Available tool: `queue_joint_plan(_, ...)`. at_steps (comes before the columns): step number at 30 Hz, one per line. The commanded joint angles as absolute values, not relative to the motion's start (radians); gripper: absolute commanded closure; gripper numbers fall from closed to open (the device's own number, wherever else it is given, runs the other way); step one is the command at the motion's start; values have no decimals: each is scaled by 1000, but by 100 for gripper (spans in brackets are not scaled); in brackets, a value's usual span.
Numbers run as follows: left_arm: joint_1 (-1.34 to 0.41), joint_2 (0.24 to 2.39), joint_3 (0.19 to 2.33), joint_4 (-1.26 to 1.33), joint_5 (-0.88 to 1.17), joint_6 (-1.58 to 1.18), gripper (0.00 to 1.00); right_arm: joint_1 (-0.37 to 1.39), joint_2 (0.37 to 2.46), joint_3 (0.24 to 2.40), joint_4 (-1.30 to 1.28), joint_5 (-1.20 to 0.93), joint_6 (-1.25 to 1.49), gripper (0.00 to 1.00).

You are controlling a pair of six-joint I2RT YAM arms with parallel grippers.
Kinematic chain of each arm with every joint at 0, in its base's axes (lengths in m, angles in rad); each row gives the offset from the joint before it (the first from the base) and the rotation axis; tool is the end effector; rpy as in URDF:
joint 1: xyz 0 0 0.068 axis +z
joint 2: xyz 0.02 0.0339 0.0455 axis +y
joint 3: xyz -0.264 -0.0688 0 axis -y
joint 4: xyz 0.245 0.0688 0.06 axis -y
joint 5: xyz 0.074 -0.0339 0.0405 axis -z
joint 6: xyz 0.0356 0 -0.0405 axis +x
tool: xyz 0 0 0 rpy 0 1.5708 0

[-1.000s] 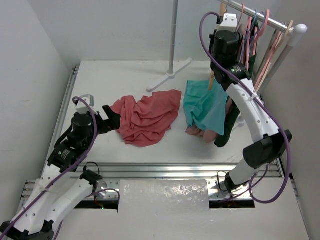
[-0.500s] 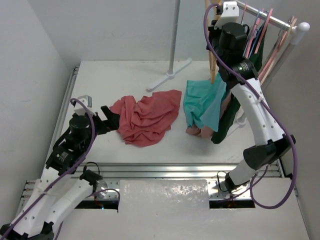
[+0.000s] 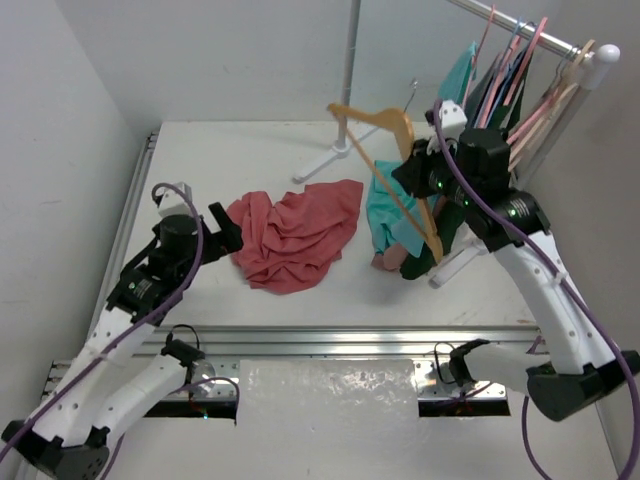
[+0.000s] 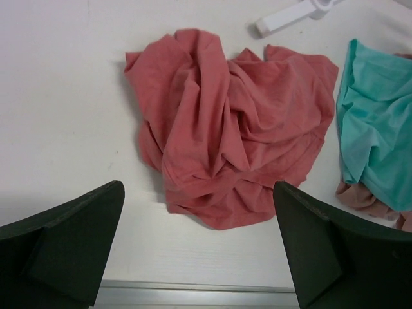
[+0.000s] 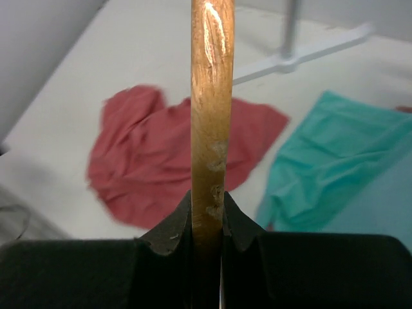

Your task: Place the t-shirt on the hanger

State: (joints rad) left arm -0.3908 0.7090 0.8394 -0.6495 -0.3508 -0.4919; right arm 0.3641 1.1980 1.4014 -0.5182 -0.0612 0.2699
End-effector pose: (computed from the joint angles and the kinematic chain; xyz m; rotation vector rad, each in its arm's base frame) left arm 0.1415 -0.0451 0.3234 -0.3141 2.0362 -0.1797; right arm 0.2383 0.0931 0.4337 -0.1326 1.9102 0.4889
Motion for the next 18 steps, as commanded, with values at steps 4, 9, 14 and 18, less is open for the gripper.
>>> queue_joint_plan(4, -379, 974, 917, -637, -386, -718, 4, 506, 1013, 1249, -469, -391, 333, 100)
queue_joint_plan(9, -379, 1220, 922, -542, -368, -785, 8, 515, 789, 1080, -527, -232, 373, 100)
queue_joint_plan(14, -350, 1460, 1043, -500, -394, -750, 9, 515, 565, 997, -658, -3, 400, 100)
queue_joint_plan(18, -339, 1667, 1127, -497, -350, -713, 37, 515, 503, 1031, -761, 28, 376, 100)
